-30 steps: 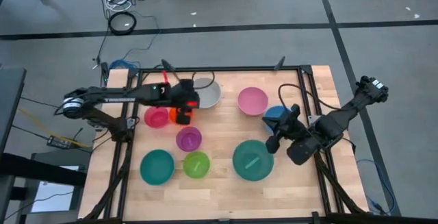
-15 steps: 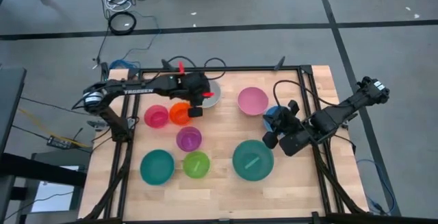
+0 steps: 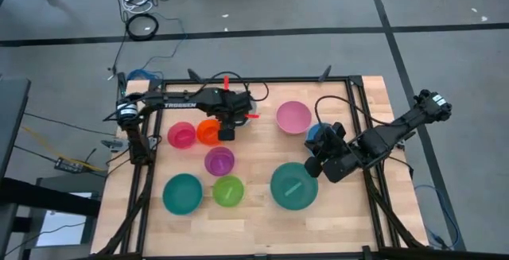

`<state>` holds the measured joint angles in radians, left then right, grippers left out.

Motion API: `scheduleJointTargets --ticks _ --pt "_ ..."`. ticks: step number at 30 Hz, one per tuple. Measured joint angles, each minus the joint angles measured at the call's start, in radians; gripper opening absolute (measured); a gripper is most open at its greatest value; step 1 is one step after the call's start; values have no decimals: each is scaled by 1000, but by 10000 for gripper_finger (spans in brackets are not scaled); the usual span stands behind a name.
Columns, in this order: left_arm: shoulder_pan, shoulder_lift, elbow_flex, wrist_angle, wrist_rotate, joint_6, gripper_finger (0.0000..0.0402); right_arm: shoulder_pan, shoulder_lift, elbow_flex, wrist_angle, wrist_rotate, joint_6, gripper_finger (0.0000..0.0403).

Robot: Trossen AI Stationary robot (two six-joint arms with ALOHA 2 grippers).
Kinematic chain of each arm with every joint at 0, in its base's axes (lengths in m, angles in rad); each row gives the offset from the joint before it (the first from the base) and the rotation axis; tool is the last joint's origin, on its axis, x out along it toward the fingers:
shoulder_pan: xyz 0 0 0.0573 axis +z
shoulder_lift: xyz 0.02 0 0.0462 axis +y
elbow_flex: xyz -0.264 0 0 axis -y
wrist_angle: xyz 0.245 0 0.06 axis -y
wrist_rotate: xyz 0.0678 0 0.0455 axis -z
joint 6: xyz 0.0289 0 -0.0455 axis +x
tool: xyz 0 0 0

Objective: Nest bowls inside each other
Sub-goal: Stack the gray bowl on top of the dark green bowl

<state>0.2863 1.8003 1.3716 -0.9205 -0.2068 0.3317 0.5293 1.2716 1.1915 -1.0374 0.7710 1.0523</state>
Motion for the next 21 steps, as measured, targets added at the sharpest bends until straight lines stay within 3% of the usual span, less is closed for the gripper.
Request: scheduleJointTargets --ticks 16,21 --pt "0 61 -1 55 9 -8 156 -1 167 0 -4 -35 56 44" --pt "0 61 -1 71 28 -9 113 -1 170 0 -5 -14 57 40"
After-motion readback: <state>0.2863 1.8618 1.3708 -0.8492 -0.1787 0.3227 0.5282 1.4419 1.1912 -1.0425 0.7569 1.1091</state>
